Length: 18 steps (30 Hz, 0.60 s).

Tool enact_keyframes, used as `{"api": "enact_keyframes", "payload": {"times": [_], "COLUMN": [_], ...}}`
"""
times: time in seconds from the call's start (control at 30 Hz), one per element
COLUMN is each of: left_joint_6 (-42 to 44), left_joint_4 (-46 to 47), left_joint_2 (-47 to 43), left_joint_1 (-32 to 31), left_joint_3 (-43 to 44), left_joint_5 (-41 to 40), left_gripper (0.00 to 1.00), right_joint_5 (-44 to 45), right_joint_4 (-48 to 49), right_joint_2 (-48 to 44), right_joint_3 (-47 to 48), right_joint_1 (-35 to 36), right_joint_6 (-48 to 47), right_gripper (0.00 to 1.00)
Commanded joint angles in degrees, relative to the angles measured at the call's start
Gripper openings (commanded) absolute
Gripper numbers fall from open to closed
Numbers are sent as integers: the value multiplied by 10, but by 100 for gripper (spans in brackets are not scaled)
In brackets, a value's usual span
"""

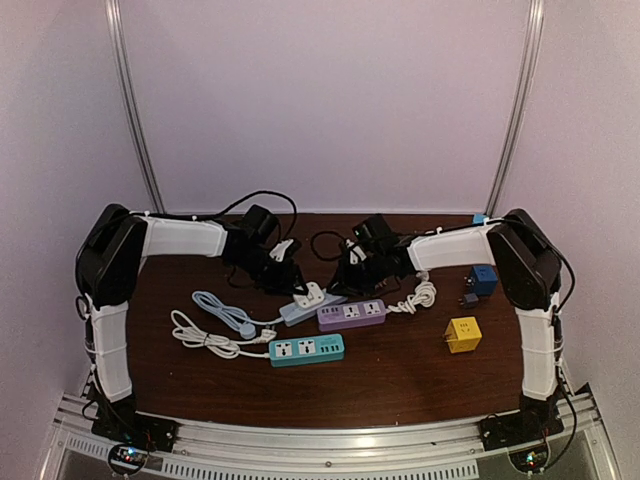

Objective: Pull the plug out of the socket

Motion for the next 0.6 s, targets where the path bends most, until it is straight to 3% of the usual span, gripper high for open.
{"api": "enact_keyframes", "payload": {"times": [0.0,0.57], "left_joint_6": [-11,-13], "left_joint_4": [40,83], "left_joint_2": [-30,-52], "left_joint_1": [0,-13], "left_joint_3": [-6,-31], "left_joint_5": [26,67], "left_gripper": [41,34], "right_joint_5": [-4,-1], "right_joint_4": [16,10], "right_joint_2": [10,24], "right_joint_3": [-13,-1], "right_joint_1": [2,1], "right_joint_6": [6,5], "right_gripper": [17,15]}}
